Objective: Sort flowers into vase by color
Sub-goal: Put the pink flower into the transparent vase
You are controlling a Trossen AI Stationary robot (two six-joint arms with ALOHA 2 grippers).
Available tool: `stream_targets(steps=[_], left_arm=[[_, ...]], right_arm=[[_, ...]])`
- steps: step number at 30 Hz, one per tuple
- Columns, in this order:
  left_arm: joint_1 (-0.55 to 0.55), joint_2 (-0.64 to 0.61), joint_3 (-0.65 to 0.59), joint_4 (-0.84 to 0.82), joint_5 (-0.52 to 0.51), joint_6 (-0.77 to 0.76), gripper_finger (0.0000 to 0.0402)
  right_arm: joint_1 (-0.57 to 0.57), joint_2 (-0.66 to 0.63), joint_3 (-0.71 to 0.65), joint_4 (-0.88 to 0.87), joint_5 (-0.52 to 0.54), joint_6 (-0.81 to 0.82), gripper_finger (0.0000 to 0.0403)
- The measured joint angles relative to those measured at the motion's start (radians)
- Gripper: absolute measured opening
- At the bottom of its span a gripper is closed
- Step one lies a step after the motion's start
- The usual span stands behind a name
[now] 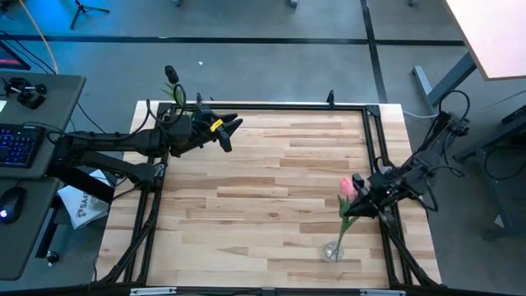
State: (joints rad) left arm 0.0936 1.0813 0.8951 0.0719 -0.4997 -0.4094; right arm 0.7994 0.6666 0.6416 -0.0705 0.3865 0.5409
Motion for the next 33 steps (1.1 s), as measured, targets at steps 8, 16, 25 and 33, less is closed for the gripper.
stream_targets(steps=[8, 16, 25, 33], left_arm=[[0.000, 0.000, 0.000, 0.001, -0.035, 0.004, 0.0136], [0.000, 0.000, 0.000, 0.001, -0.035, 0.003, 0.0136], [0.000, 0.000, 0.000, 0.000, -0.035, 0.003, 0.0136], [0.000, 0.000, 0.000, 0.000, -0.035, 0.003, 0.0136]], right_arm=[[0.000, -0.014, 0.000, -0.023, 0.027, -0.099, 0.0000], [0.000, -0.025, -0.001, -0.063, 0.014, -0.104, 0.0000], [0.000, -0.103, -0.001, -0.062, -0.006, -0.100, 0.0000], [0.000, -0.091, -0.001, -0.149, -0.009, -0.093, 0.0000]])
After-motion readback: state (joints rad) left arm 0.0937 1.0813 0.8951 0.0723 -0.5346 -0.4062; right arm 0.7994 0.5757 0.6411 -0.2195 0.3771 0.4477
